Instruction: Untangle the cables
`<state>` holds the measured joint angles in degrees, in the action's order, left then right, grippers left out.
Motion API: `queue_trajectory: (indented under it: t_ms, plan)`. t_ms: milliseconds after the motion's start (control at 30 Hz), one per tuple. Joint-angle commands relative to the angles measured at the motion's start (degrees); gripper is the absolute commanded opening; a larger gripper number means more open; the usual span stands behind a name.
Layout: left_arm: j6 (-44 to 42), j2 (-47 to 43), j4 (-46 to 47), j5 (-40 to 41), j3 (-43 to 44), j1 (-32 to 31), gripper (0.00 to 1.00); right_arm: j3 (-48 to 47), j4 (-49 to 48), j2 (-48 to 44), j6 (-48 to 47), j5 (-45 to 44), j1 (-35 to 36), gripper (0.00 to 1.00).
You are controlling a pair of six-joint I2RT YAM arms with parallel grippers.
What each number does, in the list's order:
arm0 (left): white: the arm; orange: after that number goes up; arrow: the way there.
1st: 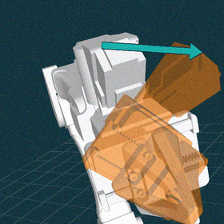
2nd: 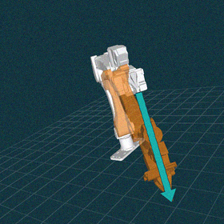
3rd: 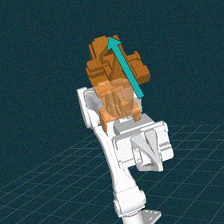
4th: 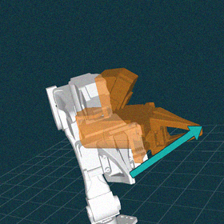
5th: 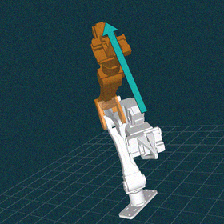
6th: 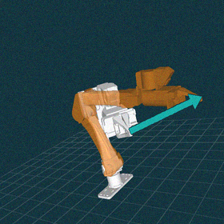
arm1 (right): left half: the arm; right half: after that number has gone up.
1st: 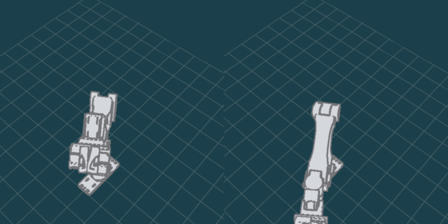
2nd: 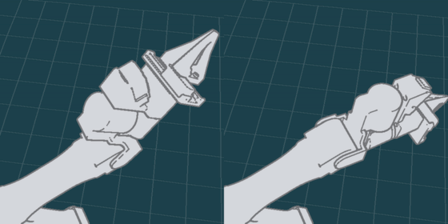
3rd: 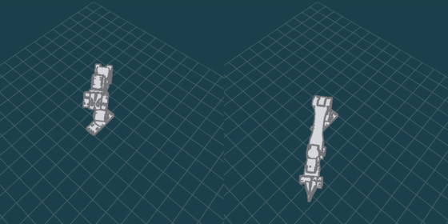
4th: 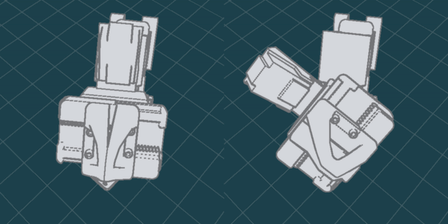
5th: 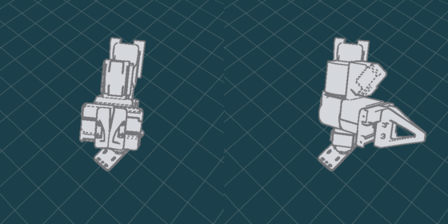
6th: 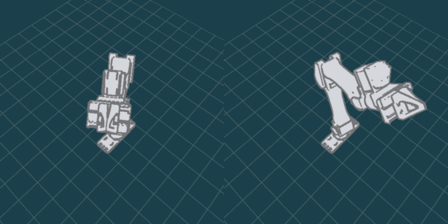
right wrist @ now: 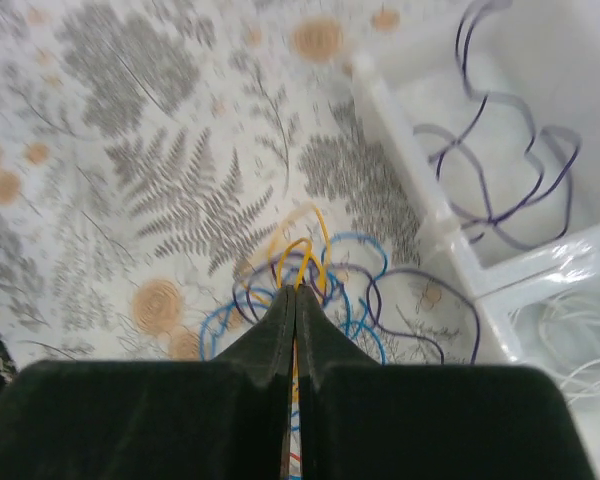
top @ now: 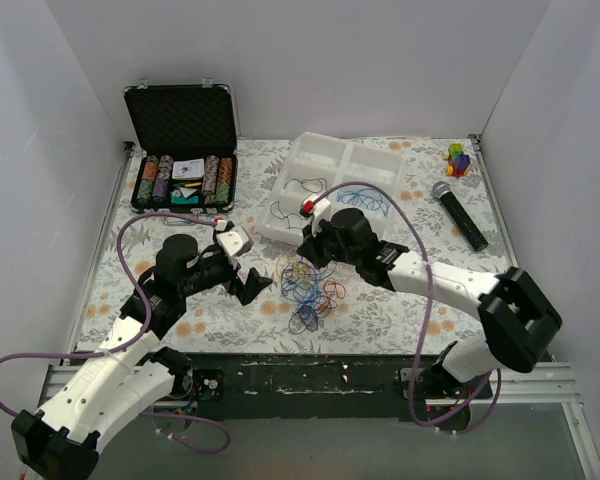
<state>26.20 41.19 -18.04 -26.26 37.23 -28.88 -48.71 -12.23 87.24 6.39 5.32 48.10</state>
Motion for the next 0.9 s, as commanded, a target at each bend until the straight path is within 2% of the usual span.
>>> queue_trajectory:
  t_ms: [0, 300, 633, 767, 867]
  plan:
    - [-0.4, 0.0, 0.6, 0.2, 0.6, -0.1, 0.98, -7.0, -0.9, -12.2, -2.3, -0.8, 0.8, 0.01]
    - [0.6, 0.7, 1.1, -0.6, 1.2, -0.1, 0.98, -13.3, 1.3, -25.4, -3.8, -1.9, 0.9, 0.01]
    - [2.3, 2.5, 4.9, -1.2, 3.7, -0.1, 0.98, -24.5, 3.8, -25.8, -4.2, 1.6, 0.9, 0.01]
    - [5.3, 3.7, 12.9, -1.4, 3.0, -0.1, 0.98, -26.2, 2.6, -26.0, -1.8, 4.3, 0.9, 0.01]
    - [8.9, 4.7, 21.9, -5.3, -0.2, 0.0, 0.98, -27.1, 0.9, -26.5, 0.3, 5.7, 0.9, 0.01]
